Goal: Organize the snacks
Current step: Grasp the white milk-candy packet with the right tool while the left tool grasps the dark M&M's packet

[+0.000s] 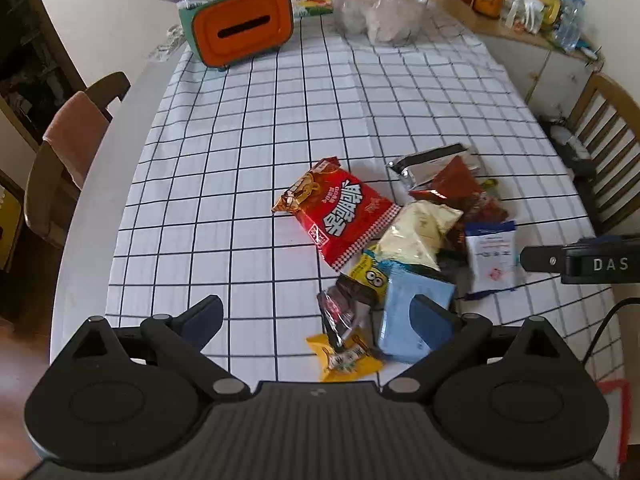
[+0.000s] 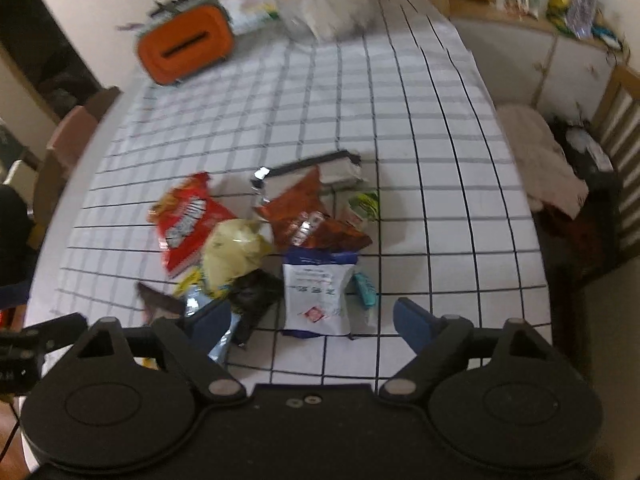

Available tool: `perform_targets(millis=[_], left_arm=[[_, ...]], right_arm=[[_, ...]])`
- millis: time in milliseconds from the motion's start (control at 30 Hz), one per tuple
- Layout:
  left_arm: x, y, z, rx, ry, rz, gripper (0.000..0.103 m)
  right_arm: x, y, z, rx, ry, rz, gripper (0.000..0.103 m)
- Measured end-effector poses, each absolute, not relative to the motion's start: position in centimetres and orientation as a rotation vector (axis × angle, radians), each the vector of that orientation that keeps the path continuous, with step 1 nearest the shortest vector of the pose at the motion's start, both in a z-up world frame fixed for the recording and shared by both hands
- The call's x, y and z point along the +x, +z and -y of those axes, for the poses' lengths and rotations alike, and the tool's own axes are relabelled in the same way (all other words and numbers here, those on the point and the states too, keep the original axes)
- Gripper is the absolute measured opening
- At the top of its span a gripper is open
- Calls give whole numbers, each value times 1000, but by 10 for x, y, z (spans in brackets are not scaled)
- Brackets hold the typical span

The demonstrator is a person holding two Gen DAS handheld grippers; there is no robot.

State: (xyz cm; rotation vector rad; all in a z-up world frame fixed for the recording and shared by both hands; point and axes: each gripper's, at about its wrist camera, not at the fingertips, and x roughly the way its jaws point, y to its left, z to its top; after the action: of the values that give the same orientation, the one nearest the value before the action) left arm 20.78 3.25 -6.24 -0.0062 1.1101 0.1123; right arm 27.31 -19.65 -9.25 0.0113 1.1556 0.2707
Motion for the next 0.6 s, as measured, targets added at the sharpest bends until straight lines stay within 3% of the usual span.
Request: perform_targets(millis=[67,400,600], left_arm=[[218,-71,-36,-20,101,-1140,100],[248,-116,-49,-110,105,-1259,99],[258,-135,-50,-137,92,-1298,86]], right_arm=[[280,-105,194,27,258,-1192,80],[298,-141,178,5,233,-1264,74],[303,-153,172,-17,227,-1278,67]])
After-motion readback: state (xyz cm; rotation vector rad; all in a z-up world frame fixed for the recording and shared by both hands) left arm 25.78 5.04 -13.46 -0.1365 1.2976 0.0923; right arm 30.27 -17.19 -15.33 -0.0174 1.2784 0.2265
